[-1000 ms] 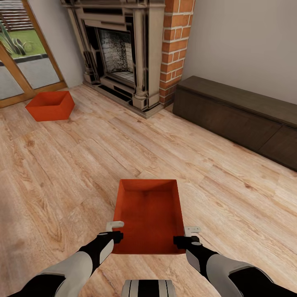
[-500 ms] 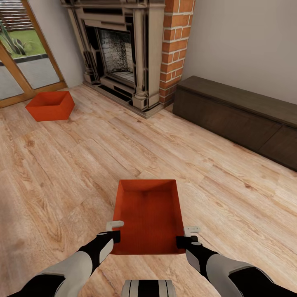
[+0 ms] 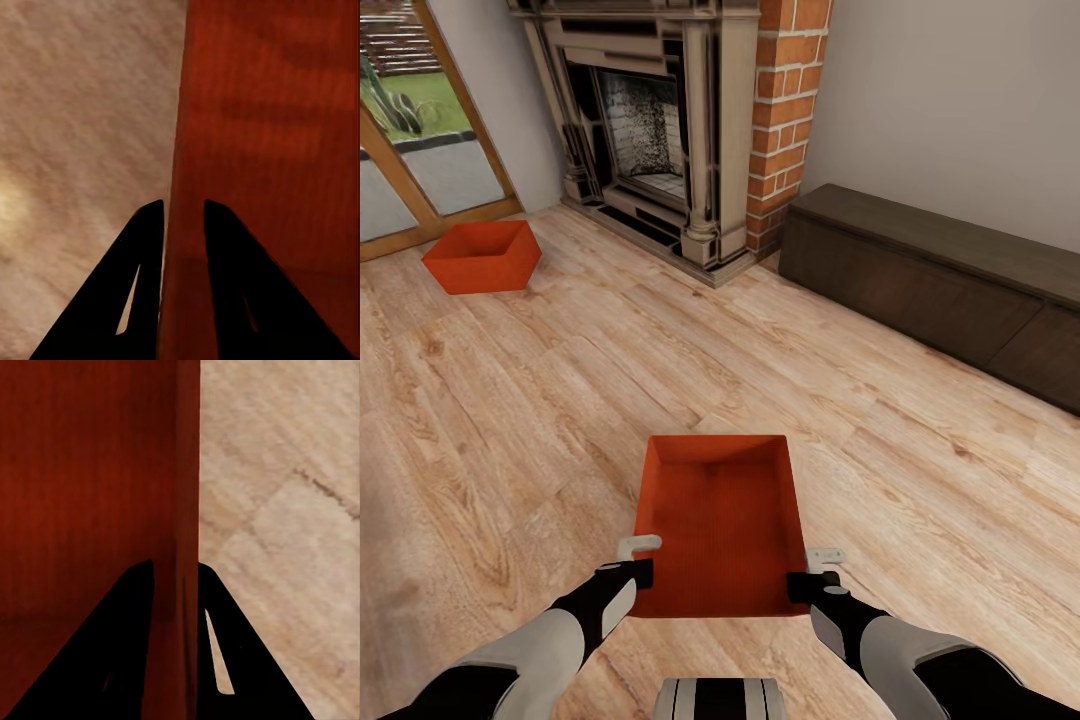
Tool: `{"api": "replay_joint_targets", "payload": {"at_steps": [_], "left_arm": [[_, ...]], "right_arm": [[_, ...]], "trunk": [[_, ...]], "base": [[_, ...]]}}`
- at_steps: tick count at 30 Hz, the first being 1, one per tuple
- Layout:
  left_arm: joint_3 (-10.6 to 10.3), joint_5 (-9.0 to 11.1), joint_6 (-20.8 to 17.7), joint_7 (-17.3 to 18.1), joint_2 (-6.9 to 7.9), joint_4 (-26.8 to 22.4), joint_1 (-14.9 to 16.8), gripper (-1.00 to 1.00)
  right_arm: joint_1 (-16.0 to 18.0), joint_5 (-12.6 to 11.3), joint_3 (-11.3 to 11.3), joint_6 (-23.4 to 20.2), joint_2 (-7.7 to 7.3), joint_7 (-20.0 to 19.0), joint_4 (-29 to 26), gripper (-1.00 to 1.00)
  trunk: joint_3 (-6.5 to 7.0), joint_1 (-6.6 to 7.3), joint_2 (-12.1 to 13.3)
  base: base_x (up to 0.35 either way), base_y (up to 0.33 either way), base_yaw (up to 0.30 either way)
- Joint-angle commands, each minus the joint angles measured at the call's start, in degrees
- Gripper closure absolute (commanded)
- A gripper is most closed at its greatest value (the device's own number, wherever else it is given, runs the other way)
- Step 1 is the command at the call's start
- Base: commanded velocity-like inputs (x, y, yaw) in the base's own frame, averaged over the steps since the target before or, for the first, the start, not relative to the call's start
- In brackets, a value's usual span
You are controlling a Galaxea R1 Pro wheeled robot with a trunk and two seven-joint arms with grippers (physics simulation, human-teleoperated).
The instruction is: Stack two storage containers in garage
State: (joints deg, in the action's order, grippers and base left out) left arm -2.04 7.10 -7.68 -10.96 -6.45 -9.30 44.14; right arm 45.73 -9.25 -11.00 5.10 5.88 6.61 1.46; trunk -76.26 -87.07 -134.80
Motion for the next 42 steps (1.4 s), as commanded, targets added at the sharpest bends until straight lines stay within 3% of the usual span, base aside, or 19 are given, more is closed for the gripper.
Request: {"api": "replay_joint_targets", "payload": {"at_steps": [1, 4, 42], "left_arm": [[0.1, -0.84, -0.4, -1.04, 0.04, -0.2, 0.01, 1.0], [0.11, -0.84, -0.4, -1.04, 0.03, -0.2, 0.05, 1.0], [0.23, -0.77, -0.4, -0.95, 0.21, -0.13, -0.01, 1.0]], "right_arm": [[0.06, -1.29, -0.34, 0.44, 0.0, 0.42, 0.22, 1.0], [0.06, -1.29, -0.34, 0.44, 0.0, 0.43, 0.21, 1.0], [0.07, -1.29, -0.34, 0.44, 0.0, 0.36, 0.21, 1.0]], "trunk": [[-0.03, 0.01, -0.01], [-0.03, 0.01, -0.01], [6.79, 8.35, 15.23]], "base": [[0.0, 0.0, 0.0], [0.0, 0.0, 0.0], [0.0, 0.0, 0.0]]}}
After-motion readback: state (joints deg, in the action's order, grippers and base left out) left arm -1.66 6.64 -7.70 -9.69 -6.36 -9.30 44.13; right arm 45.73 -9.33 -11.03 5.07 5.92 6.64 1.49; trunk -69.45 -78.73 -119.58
